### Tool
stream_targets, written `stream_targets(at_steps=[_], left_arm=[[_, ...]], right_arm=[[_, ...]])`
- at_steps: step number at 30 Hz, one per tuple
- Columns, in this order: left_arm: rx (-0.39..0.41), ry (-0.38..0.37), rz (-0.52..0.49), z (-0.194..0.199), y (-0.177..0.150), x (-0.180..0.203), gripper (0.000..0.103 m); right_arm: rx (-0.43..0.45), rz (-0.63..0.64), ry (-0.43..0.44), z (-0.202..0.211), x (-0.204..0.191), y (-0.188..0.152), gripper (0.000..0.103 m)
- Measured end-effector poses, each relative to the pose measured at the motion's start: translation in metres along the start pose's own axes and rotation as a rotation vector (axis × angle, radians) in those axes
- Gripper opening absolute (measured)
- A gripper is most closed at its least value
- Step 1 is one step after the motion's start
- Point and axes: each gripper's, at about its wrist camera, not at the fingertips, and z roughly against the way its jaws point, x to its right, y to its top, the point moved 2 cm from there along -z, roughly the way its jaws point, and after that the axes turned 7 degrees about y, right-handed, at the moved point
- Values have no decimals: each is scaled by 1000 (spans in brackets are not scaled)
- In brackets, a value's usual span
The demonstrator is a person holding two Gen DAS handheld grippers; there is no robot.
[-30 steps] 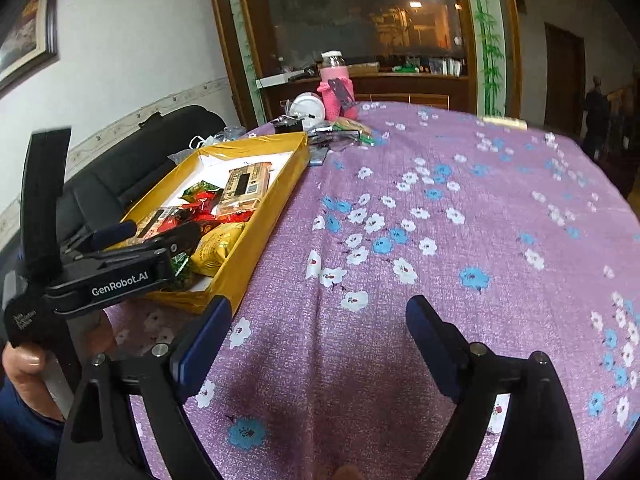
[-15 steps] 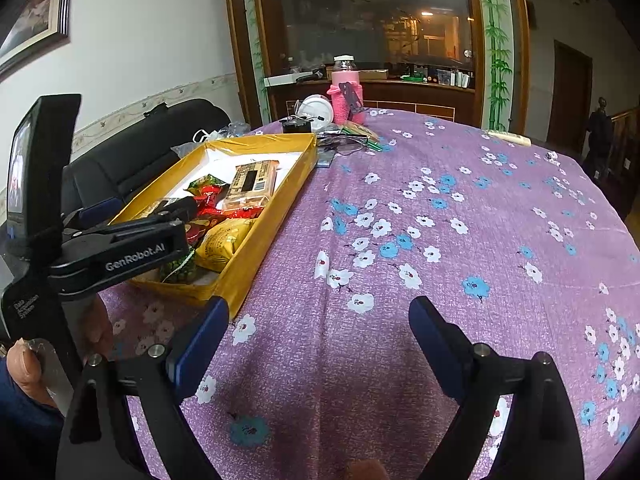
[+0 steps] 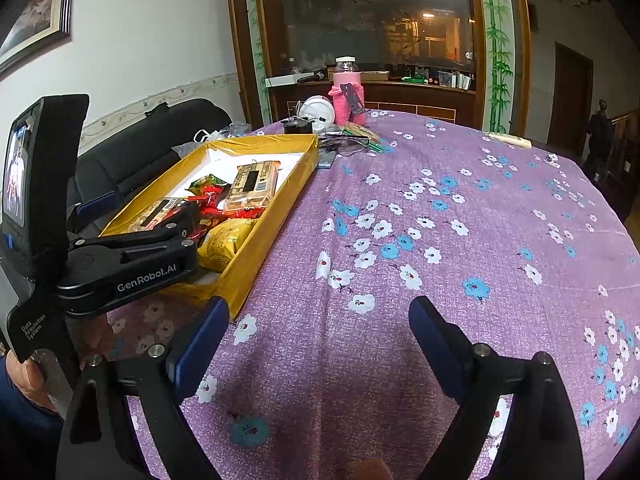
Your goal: Organize snacks
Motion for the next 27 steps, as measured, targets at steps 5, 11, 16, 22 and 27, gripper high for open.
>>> stream_targets(at_steps=[5,11,16,22,27], left_arm=[[-18,11,14,-4,-1,-5,102],[-42,27,28,-10,-2,-10,102],[-53,35,28,-12,-2,-11,102],[-68,38,28,-16,-2,-12,102],[-71,43,31,-17,-1,-13,102]], right_arm=[[-1,10,2,0,-2,1,91],[-2,12,2,0,-5,1,91],[-2,13,3,-1,-5,1,91],[-1,12,3,-1,-5,1,91],[-1,12,3,-1,-5,1,91]])
